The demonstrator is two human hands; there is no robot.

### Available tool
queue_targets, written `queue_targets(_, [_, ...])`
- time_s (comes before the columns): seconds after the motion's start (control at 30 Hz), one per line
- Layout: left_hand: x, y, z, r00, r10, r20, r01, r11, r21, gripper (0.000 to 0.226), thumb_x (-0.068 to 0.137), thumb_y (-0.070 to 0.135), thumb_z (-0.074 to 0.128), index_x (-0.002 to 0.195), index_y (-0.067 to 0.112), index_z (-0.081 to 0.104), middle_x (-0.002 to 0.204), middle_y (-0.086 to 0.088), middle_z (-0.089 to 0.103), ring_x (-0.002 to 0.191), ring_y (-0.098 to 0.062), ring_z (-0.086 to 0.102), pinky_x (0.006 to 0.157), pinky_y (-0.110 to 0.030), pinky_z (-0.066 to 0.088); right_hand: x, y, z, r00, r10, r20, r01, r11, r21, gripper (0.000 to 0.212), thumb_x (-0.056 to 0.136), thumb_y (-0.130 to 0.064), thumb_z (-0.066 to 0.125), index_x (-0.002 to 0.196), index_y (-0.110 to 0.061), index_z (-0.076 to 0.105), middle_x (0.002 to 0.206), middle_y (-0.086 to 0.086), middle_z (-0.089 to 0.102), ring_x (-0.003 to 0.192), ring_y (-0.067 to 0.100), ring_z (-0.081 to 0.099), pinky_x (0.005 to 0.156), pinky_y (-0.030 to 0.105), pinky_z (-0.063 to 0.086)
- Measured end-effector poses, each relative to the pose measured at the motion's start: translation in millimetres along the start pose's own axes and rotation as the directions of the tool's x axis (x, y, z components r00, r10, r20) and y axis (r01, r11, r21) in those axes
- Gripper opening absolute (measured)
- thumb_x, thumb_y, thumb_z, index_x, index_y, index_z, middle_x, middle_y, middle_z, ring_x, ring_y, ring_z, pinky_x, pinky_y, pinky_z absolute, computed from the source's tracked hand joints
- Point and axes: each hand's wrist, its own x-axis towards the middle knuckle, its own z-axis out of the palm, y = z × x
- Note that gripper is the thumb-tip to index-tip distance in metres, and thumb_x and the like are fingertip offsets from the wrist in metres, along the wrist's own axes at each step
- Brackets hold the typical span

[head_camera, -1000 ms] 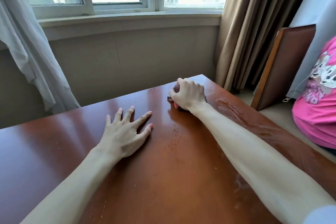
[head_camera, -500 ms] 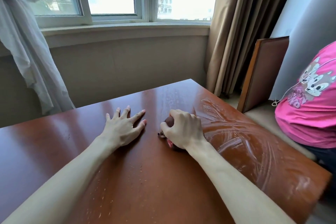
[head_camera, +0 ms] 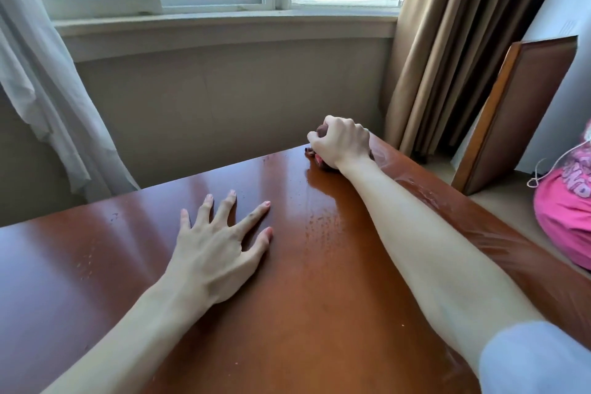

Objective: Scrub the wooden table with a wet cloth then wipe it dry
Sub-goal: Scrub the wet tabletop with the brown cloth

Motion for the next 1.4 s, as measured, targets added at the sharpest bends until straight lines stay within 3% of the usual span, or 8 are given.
queue_targets(0.37, [3,0,-12,0.992,-0.01,0.124,0.014,0.999,-0.034,0.059,0.092,0.077,0.013,0.15,0.065,0.007,0.169,0.0,0.006,0.155,-0.03,0.003,0.121,-0.061,0.006,-163,-52,-56,0.994,-0.088,0.059,0.084,0.994,0.072,0.029,0.08,-0.052,0.057,0.086,-0.025,0.063,0.091,-0.002,0.066,0.088,0.029,0.066,0.069,0.035,0.044])
queue_targets(0.53, [20,-40,-52,0.972,0.045,0.232,-0.001,0.982,-0.187,0.065,0.092,0.069,0.029,0.151,0.044,0.037,0.154,-0.003,0.041,0.139,-0.023,0.042,0.113,-0.043,0.036,-253,-87,-85,0.949,-0.29,0.12,0.294,0.956,-0.009,0.039,0.085,-0.056,0.052,0.1,-0.02,0.059,0.098,0.003,0.061,0.093,0.028,0.061,0.066,0.035,0.034])
queue_targets(0.63, [1,-75,-57,0.983,-0.034,0.181,0.049,0.996,-0.081,0.056,0.099,0.062,0.037,0.151,0.043,0.037,0.152,-0.001,0.039,0.136,-0.024,0.046,0.108,-0.044,0.042,-286,-106,-89,0.888,-0.449,0.1,0.446,0.893,0.048,0.037,0.077,-0.055,0.052,0.093,-0.022,0.057,0.088,-0.001,0.057,0.082,0.024,0.06,0.061,0.032,0.035])
queue_targets(0.73, [-37,-100,-51,0.967,-0.153,0.203,0.146,0.988,0.049,0.068,0.093,0.076,0.031,0.154,0.048,0.022,0.161,-0.005,0.025,0.146,-0.031,0.029,0.111,-0.058,0.035,-281,-119,-80,0.85,-0.517,0.104,0.497,0.85,0.173,0.034,0.075,-0.056,0.052,0.088,-0.025,0.056,0.082,-0.006,0.055,0.08,0.02,0.06,0.06,0.031,0.045])
queue_targets(0.83, [-74,-114,-46,0.934,-0.275,0.23,0.27,0.961,0.051,0.084,0.081,0.091,0.02,0.154,0.053,0.004,0.167,-0.006,0.005,0.151,-0.039,0.008,0.112,-0.07,0.024,-236,-127,-57,0.861,-0.486,0.151,0.452,0.867,0.21,0.034,0.076,-0.058,0.05,0.091,-0.029,0.06,0.086,-0.007,0.057,0.086,0.02,0.061,0.068,0.033,0.049])
queue_targets(0.93, [-95,-118,-41,0.906,-0.333,0.262,0.333,0.942,0.046,0.104,0.055,0.099,-0.002,0.152,0.058,-0.005,0.167,-0.008,0.001,0.148,-0.046,0.01,0.112,-0.07,0.025,-176,-137,-25,0.906,-0.394,0.154,0.361,0.911,0.201,0.027,0.078,-0.054,0.058,0.092,-0.031,0.062,0.087,-0.009,0.055,0.087,0.021,0.06,0.07,0.033,0.04])
queue_targets(1.2, [-86,-118,-30,0.908,-0.363,0.209,0.345,0.931,0.118,0.08,0.083,0.086,0.018,0.153,0.057,-0.008,0.168,-0.004,-0.005,0.151,-0.045,0.003,0.11,-0.072,0.023,-56,-160,37,0.981,-0.163,0.109,0.147,0.979,0.14,0.016,0.08,-0.048,0.057,0.086,-0.032,0.056,0.091,-0.002,0.057,0.094,0.031,0.063,0.076,0.036,0.038])
queue_targets(1.4, [-85,-115,-35,0.9,-0.373,0.225,0.363,0.928,0.086,0.08,0.084,0.086,0.024,0.154,0.056,-0.001,0.168,-0.007,-0.001,0.15,-0.049,0.005,0.11,-0.074,0.022,-90,-167,26,0.986,-0.133,0.104,0.124,0.988,0.093,0.027,0.081,-0.047,0.057,0.094,-0.024,0.061,0.09,-0.001,0.049,0.098,0.033,0.061,0.076,0.038,0.038])
